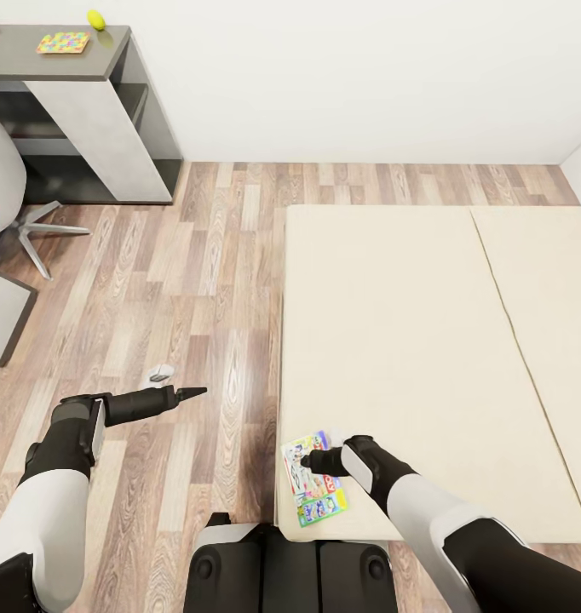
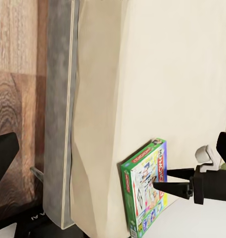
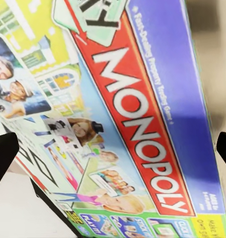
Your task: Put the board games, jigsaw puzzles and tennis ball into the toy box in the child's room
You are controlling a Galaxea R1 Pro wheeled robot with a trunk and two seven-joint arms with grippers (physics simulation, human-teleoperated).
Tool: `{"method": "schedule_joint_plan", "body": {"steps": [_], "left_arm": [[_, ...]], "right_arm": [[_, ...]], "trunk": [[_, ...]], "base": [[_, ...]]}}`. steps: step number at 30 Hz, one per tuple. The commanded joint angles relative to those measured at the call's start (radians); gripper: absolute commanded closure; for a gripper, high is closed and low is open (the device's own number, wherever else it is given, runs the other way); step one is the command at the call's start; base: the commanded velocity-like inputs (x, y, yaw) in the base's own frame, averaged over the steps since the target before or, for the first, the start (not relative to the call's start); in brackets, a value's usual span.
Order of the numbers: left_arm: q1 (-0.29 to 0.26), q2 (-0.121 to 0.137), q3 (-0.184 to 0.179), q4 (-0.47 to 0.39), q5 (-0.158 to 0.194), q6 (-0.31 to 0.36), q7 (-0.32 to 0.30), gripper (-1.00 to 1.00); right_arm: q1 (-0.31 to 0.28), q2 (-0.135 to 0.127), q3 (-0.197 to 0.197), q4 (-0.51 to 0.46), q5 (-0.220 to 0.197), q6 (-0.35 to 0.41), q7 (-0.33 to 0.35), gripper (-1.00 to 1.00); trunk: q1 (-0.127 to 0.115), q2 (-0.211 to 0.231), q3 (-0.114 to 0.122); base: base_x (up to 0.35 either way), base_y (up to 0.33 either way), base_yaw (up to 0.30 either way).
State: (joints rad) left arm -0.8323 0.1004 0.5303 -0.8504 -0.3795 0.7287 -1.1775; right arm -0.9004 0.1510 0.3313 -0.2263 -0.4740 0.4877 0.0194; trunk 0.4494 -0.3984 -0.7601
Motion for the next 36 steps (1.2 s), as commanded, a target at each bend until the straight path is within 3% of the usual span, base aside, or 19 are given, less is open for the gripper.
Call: {"method": "schedule_joint_plan", "body": {"steps": [1,36], "left_arm": [[-0.001,-0.001,0.004,-0.001,-0.010,0.008,-0.010,-1.00],[-0.001,-0.001,0.004,-0.001,-0.011,0.010,-0.004,-1.00]], "right_arm": [[-0.001,0.000,0.003,-0.001,0.002,0.005,0.002,-1.00],[-0.001,0.001,0.007,-0.001,0.003,-0.005,0.004,-1.00]], "trunk": [[0.001,-0.002,-0.001],[0.001,-0.002,-0.001]], "base": [[0.000,0.000,0.000],[0.000,0.041,0.000]]}}
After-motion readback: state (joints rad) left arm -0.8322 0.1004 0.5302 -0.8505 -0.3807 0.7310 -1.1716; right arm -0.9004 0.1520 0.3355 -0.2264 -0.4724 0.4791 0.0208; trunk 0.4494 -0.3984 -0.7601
